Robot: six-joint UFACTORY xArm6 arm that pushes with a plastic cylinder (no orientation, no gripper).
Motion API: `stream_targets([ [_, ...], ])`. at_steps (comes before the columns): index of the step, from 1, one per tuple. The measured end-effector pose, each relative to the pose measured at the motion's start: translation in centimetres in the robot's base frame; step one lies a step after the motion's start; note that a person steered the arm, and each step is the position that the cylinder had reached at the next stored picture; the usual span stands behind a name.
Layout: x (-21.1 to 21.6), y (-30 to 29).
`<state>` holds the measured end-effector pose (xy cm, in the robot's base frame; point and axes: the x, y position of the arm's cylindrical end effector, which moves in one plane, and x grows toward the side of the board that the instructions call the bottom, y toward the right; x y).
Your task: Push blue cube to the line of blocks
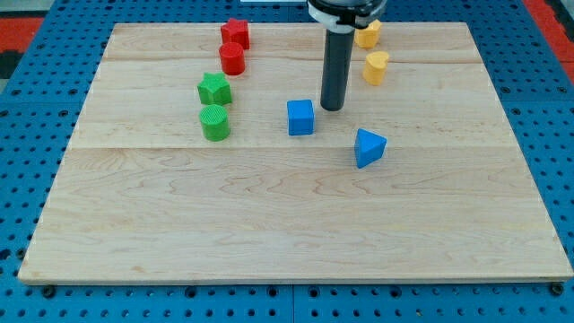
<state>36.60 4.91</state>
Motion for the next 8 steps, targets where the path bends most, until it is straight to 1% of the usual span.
stream_targets([
  [1, 2.1, -5.6],
  [2, 6.1, -9.1],
  [3, 7.9, -7.5],
  [4, 7.4, -4.1],
  [5, 10.9, -0.7],
  [7, 9.7, -12.1],
  [8, 8.9, -6.0],
])
